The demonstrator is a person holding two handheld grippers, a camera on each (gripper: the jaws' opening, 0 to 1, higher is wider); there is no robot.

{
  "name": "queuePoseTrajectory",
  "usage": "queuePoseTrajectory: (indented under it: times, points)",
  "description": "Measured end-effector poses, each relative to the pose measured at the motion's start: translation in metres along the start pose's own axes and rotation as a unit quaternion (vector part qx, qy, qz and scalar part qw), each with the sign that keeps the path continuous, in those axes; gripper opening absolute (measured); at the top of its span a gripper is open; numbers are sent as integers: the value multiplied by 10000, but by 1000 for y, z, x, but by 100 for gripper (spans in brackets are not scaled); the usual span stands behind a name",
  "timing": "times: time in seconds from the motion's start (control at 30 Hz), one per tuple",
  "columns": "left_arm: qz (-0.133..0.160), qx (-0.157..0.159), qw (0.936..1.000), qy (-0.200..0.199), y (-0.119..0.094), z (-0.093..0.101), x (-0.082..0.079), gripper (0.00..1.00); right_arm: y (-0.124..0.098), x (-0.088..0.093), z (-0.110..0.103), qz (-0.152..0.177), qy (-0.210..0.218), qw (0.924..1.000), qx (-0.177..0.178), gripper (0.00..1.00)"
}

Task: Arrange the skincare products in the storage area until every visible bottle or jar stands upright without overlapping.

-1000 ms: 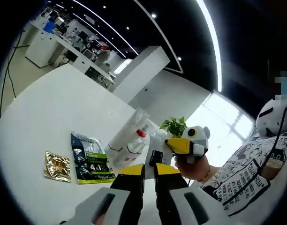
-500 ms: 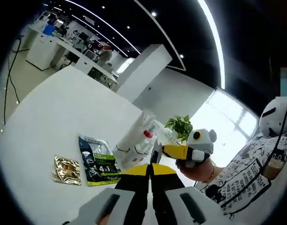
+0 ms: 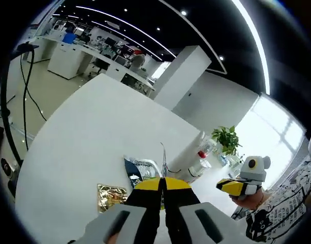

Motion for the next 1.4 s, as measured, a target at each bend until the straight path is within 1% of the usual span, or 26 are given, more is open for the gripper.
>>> queuePoseTrajectory:
  times: [0.07, 0.13, 0.17, 0.2, 0.27, 0.37, 0.5, 0.83, 1.13, 1.27, 1.3, 1.33, 1.4]
  points:
    - [-30, -127, 9999, -31, 6, -6, -3, 0, -1, 3, 2, -30, 1, 10000, 48, 4]
    - [-65, -358, 9993, 6, 11, -15, -6, 0, -2, 6, 4, -63, 37, 9999, 87, 4]
    - [-67, -417, 9991, -3, 14, -18, -8, 0, -2, 7, 5, -84, 56, 9999, 116, 4]
    - [-92, -493, 9987, -79, 17, -23, -11, 0, -3, 8, 6, -95, 61, 9998, 132, 4]
    - [-113, -504, 9986, -137, 23, -29, -14, 0, -3, 11, 8, -131, 82, 9997, 179, 4]
    - [-228, -671, 9973, -210, 34, -44, -19, 0, -4, 15, 8, -170, 118, 9996, 212, 4]
    - [-466, -712, 9954, -431, 44, -59, -17, 0, -5, 19, 8, -189, 131, 9994, 265, 4]
    - [-758, -746, 9931, -496, 51, -68, -10, 0, -10, 19, 15, -135, 226, 9986, 455, 4]
    - [-987, -1039, 9890, -380, 51, -82, -4, 1, -10, 23, 14, -204, 192, 9982, 530, 4]
    - [-1050, -1330, 9853, -230, 52, -92, -2, 2, -9, 27, 16, -263, 79, 9977, 617, 4]
    - [-1049, -1341, 9852, -220, 53, -93, -2, 2, -10, 28, 16, -273, 61, 9976, 631, 4]
    - [-1071, -1366, 9847, -163, 54, -94, -2, 2, -10, 29, 17, -281, 56, 9975, 649, 4]
    - [-1182, -1464, 9821, 79, 56, -96, 0, 3, -10, 30, 18, -282, 68, 9973, 674, 4]
Point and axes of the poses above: the point that each gripper's makers call its tool centre point, and the gripper's own axes: y roughly forward along the fingers, z roughly to its right, x roughly out of its underside, the point moved 4 cm from there along -y, roughly backward along the fingers, and after that the axes turned 8 degrees about x, right-handed, at the moved point
